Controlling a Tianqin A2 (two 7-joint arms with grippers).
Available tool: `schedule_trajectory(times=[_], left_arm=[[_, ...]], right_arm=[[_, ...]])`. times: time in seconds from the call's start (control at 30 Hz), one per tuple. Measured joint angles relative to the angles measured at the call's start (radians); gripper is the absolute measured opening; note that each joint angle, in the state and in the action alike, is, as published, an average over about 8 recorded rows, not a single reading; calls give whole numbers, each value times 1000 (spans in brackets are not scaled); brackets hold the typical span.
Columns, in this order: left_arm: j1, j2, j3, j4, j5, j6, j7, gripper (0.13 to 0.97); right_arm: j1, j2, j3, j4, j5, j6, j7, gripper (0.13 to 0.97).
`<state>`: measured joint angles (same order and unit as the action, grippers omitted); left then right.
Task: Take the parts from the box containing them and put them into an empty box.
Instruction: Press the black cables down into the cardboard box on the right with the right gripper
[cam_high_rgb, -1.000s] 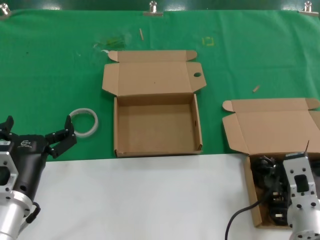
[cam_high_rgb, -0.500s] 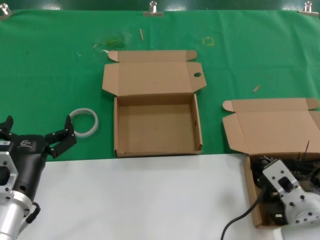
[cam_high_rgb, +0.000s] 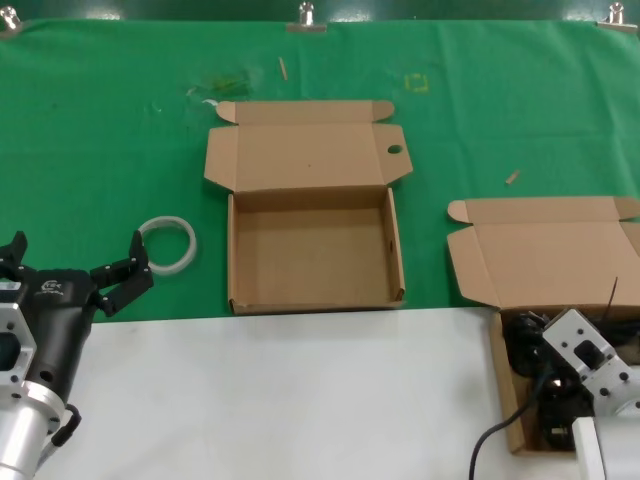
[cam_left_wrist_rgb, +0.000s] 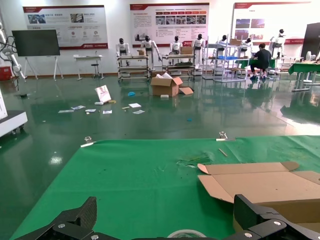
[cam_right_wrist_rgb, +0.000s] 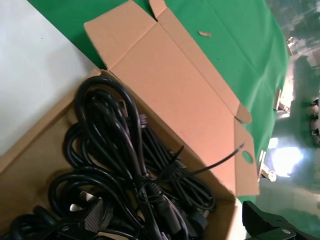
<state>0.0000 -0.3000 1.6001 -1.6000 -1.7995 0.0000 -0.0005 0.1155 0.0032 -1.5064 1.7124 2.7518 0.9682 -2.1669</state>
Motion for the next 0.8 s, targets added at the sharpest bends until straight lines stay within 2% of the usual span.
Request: schedule_trajectory(times=[0.33,0.63,0.8], left_arm=[[0,0,0,0,0,0,0,965],[0,0,0,0,0,0,0,965],[0,0,0,0,0,0,0,965]], right_arm=[[15,-49,51,-6,1,-20,-51,948],[15,-55,65,2,1,-25,-62,866],[14,-56,72,-3,1,-31,-64,774]])
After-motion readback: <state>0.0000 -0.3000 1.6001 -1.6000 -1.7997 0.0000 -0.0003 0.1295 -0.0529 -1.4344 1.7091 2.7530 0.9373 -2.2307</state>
